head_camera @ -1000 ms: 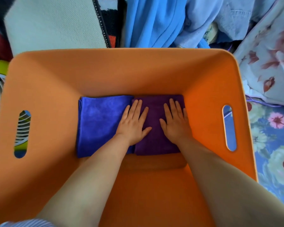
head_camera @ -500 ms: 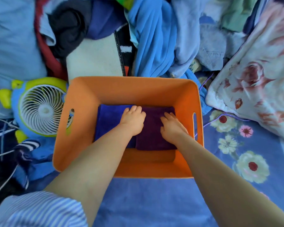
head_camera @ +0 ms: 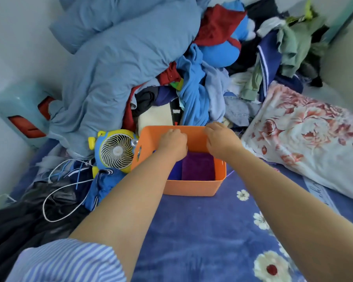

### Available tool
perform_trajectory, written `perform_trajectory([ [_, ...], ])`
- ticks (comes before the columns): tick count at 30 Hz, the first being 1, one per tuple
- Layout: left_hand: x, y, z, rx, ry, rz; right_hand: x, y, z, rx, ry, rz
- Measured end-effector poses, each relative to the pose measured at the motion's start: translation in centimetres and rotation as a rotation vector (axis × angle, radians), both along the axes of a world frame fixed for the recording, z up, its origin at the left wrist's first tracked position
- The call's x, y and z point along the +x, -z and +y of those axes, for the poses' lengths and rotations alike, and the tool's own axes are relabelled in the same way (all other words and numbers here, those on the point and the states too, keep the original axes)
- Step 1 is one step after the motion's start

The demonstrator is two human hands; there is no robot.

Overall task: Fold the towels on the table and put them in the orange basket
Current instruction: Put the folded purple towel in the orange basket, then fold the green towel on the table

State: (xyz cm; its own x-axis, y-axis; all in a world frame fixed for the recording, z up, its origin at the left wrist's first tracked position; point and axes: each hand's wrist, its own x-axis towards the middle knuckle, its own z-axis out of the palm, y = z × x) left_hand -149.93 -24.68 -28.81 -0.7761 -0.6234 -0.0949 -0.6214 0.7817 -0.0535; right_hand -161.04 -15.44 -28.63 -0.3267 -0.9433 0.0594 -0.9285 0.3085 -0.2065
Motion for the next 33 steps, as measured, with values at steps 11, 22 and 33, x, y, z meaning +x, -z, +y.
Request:
perform_trajectory([
  [11,8.3,-11.3,16.8,-0.17,0.197,0.11,10.9,-11.6,21.8,-0.144,0.318,0.147],
  [22,9.2,-13.7,46.9,-0.091,0.77,0.152,21.3,-13.5,52.7,-0.094,0.899,0.274],
  [33,14.4,-14.4,82.1,-0.086,1.372,0.213,35.0,-15.0,84.5,-0.091,1.466,0.307],
])
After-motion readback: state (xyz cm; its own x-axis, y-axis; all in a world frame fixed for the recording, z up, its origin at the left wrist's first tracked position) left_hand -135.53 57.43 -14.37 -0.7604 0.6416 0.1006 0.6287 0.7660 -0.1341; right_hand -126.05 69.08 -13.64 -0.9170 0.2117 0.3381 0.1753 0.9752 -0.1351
